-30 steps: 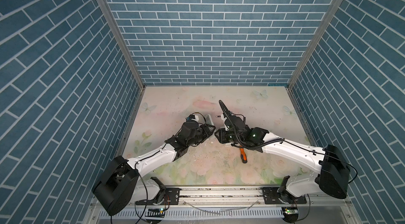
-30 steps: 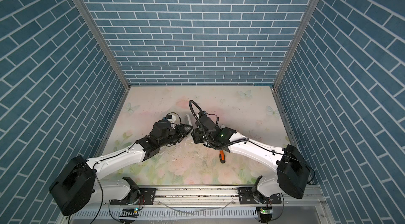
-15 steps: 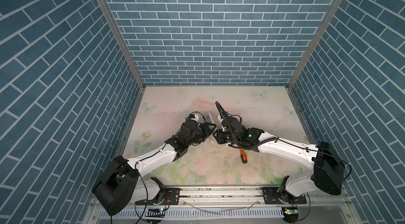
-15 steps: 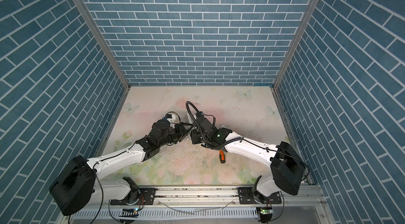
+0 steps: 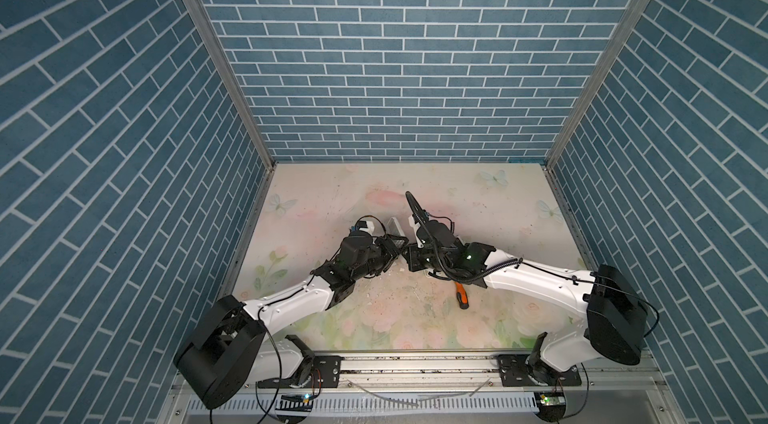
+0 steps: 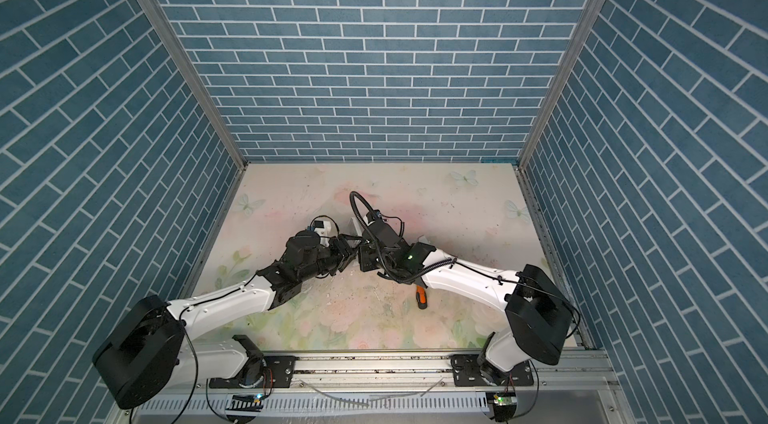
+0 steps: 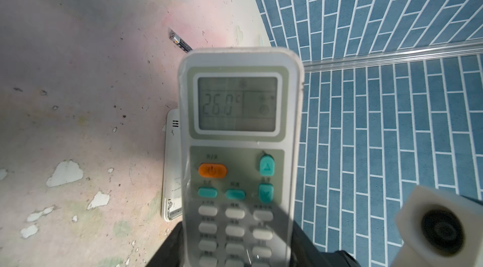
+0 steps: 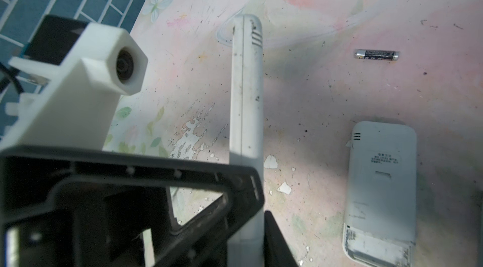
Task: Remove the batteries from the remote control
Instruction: 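Grasp the grey remote's edge with the right gripper beside the left gripper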
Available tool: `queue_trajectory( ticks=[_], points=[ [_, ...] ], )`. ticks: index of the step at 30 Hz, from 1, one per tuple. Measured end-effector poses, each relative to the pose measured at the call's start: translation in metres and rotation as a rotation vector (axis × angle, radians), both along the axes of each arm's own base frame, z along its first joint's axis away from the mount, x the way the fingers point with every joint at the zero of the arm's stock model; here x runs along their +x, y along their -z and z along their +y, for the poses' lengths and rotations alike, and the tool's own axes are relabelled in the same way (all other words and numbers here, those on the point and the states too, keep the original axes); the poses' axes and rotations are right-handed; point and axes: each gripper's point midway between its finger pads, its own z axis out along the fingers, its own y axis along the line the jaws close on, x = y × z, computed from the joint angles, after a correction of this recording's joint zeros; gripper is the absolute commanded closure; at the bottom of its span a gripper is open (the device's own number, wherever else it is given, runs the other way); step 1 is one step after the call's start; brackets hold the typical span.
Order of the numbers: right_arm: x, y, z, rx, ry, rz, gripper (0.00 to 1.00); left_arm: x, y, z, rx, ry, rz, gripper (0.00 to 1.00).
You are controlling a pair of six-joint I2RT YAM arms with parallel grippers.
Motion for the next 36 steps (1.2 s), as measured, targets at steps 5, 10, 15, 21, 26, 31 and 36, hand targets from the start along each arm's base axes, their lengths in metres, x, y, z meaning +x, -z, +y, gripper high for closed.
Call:
queue_trajectory(
  ticks=[5,10,15,21,26,31,36],
  points=[
    [0.001,0.001,0.001,-0.009,-0.01,-0.011,0.94,0.0,0.001,0.001,-0.004,-0.008,0.006,0.45],
    [0.001,0.001,0.001,-0.008,-0.011,-0.011,0.99,0.0,-0.003,0.002,-0.007,-0.01,-0.002,0.3],
    [0.001,-0.005,0.004,0.002,-0.019,-0.014,1.0,0.001,-0.015,0.004,-0.008,-0.012,-0.03,0.19],
    [0.002,-0.003,-0.001,-0.031,-0.023,-0.017,1.0,0.009,-0.034,0.019,0.012,-0.042,-0.06,0.14],
    [-0.004,0.004,-0.011,-0.116,-0.059,-0.006,1.0,0.021,-0.05,0.045,0.056,-0.092,-0.056,0.18],
    [-0.007,-0.011,-0.017,-0.2,-0.149,-0.066,1.0,0.034,-0.059,0.073,0.111,-0.117,0.014,0.2],
    [-0.013,-0.031,-0.026,-0.29,-0.25,-0.161,1.0,0.032,-0.048,0.077,0.138,-0.069,0.135,0.21]
  ],
)
